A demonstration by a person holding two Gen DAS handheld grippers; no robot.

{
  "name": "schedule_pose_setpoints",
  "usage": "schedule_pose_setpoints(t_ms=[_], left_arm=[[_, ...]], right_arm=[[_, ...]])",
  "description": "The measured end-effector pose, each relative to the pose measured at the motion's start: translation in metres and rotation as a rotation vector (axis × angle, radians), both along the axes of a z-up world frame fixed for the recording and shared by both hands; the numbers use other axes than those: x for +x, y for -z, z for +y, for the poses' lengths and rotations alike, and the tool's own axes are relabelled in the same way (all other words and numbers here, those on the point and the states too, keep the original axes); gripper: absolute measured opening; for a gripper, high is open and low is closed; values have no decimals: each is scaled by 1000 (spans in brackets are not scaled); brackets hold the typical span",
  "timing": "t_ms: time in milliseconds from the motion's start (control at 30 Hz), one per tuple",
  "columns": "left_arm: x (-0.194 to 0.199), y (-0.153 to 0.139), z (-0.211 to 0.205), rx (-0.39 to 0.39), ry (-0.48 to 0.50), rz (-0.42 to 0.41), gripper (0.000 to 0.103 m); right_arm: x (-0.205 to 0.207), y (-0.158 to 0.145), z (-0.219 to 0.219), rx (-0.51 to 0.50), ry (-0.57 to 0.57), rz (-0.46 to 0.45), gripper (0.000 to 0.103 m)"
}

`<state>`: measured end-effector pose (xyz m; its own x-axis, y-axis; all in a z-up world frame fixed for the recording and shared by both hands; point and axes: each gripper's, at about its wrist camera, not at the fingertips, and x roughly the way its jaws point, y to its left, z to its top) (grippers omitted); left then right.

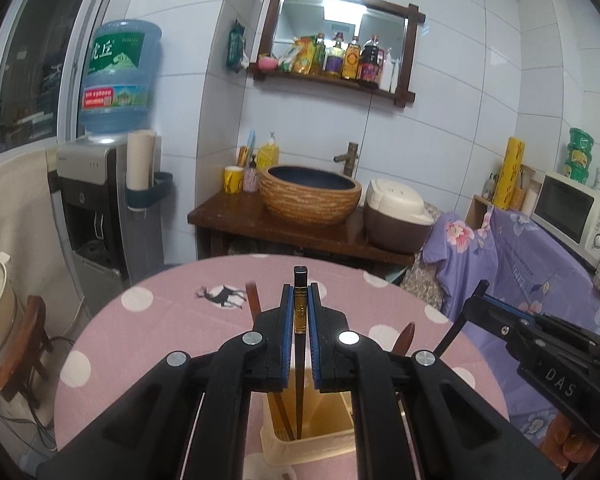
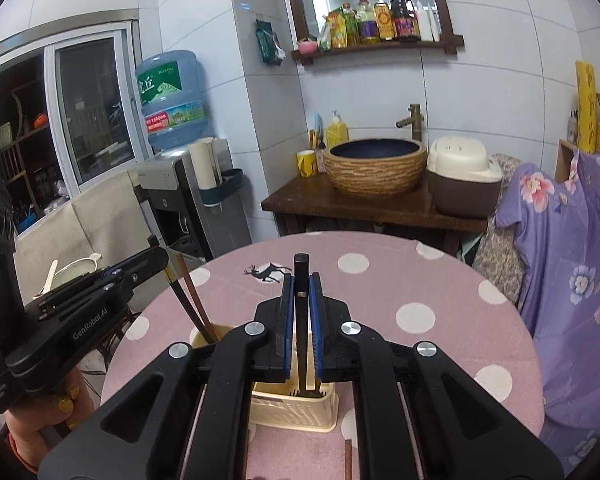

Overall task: Organize utensils
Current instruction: 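Lower both chopsticks into the holder and open both grippers, then move both grippers back down toward the chopsticks and spoons on the table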

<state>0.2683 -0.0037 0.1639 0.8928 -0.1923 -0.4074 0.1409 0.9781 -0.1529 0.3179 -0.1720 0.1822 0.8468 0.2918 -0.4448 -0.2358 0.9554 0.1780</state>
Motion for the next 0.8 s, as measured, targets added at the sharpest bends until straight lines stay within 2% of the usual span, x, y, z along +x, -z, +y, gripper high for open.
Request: schedule_pose_setpoints(t_ms=[233,333,500,533,633,667,733,800], left_arm=[[11,24,8,-24,-7,57,8],[11,25,7,-10,-19,39,8],[11,28,6,-4,2,53,9],[10,30,6,-6,4,55,15],[2,30,10,-31,10,43,49],[-2,30,11,-36,11,35,52],[-10,29,12,-30,16,26,54],[-18,30,11,-24,16,16,63]], right_arm=[[-1,4,-8,16,12,-7,8],[0,6,-10,6,25,-22,9],[-1,11,-12,-17,45,-48,9],[-2,11,-13,-17,47,-52,10],[-6,14,-16,-30,59,-64,12],[-8,14,-16,-33,59,-69,13],[-12,16,-17,-37,58,-80,28],[-16,16,-18,-32,63,-92,39]])
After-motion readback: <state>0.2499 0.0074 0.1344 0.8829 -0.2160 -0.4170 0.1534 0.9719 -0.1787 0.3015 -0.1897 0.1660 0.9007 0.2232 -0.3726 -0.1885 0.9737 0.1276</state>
